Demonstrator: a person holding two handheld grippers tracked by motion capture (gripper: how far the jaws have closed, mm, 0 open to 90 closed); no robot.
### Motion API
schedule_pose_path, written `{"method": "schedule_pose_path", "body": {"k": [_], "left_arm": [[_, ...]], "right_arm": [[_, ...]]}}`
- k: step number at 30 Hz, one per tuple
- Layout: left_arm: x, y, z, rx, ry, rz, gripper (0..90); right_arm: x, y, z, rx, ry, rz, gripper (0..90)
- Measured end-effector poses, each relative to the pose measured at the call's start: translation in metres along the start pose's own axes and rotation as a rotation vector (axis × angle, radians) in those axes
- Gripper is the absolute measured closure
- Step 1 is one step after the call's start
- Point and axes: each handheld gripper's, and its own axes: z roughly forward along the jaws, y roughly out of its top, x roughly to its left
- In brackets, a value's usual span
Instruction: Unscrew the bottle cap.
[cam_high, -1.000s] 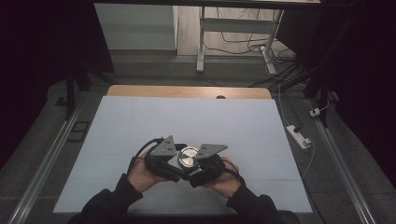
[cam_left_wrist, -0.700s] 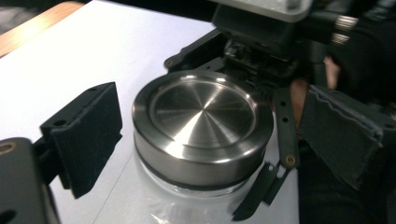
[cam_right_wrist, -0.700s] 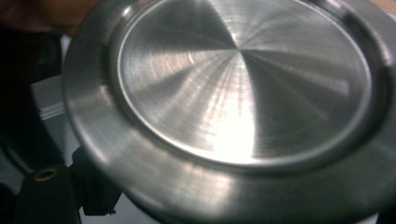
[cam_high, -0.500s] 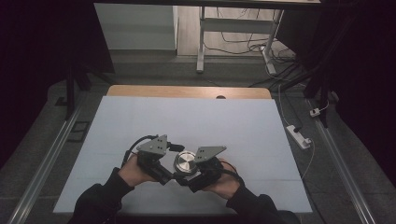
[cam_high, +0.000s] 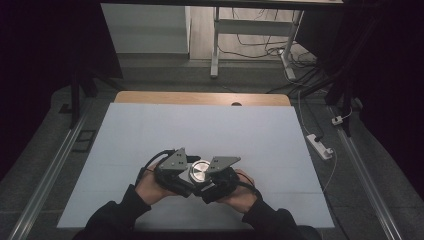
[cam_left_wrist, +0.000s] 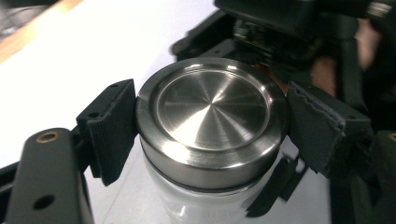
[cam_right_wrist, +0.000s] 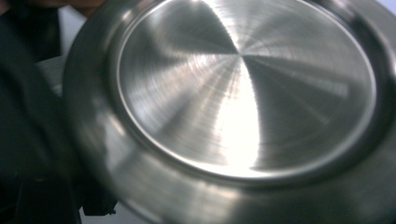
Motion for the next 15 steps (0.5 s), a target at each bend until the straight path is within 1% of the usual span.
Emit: {"method": "schedule_pose_path", "body": {"k": [1,2,3,4,6,7,8,9,10,12,13,14,15], "left_arm": [[-0.003,0.001,0.003,0.005,0.039,-0.019,20.7],[-0.009,0.005,0.008,0.015,0.097,-0.038,20.7],[-0.009,0.005,0.008,0.015,0.097,-0.038,20.6],[-0.012,0.006,0.009,0.023,0.113,-0.04,20.6],[-0.012,0.009,0.008,0.024,0.116,-0.036,20.3],[-0.009,0.009,0.003,0.008,0.082,-0.034,20.3],[-0.006,0.009,0.0,-0.002,0.056,-0.04,20.3],[-0.006,0.009,0.0,-0.002,0.056,-0.04,20.4],[0.0,0.008,-0.005,-0.013,-0.009,-0.038,20.4],[0.006,0.006,-0.009,-0.014,-0.062,-0.043,20.1],[0.009,0.006,-0.01,-0.013,-0.098,-0.057,17.8],[0.013,0.004,-0.012,-0.013,-0.126,-0.059,14.6],[0.013,0.004,-0.012,-0.013,-0.126,-0.059,13.3]], "right_arm": [[-0.002,0.0,0.0,0.001,-0.017,0.01,14.9],[-0.003,-0.001,0.0,0.002,-0.027,0.02,14.9],[-0.004,-0.001,0.0,0.002,-0.032,0.027,14.9],[-0.004,-0.001,0.0,0.002,-0.032,0.027,14.9],[-0.005,-0.001,-0.001,-0.002,-0.033,0.032,14.9],[-0.004,0.0,-0.003,-0.017,-0.025,0.029,14.9],[-0.003,0.001,-0.004,-0.025,-0.019,0.026,14.9],[-0.002,0.002,-0.005,-0.032,-0.012,0.02,14.9],[-0.001,0.002,-0.006,-0.037,-0.004,0.015,14.9],[0.001,0.002,-0.005,-0.038,0.008,0.003,14.9],[0.001,0.002,-0.005,-0.037,0.012,0.0,14.9],[0.002,0.002,-0.004,-0.035,0.018,-0.003,14.9],[0.002,0.001,-0.003,-0.033,0.024,-0.007,14.9]]}}
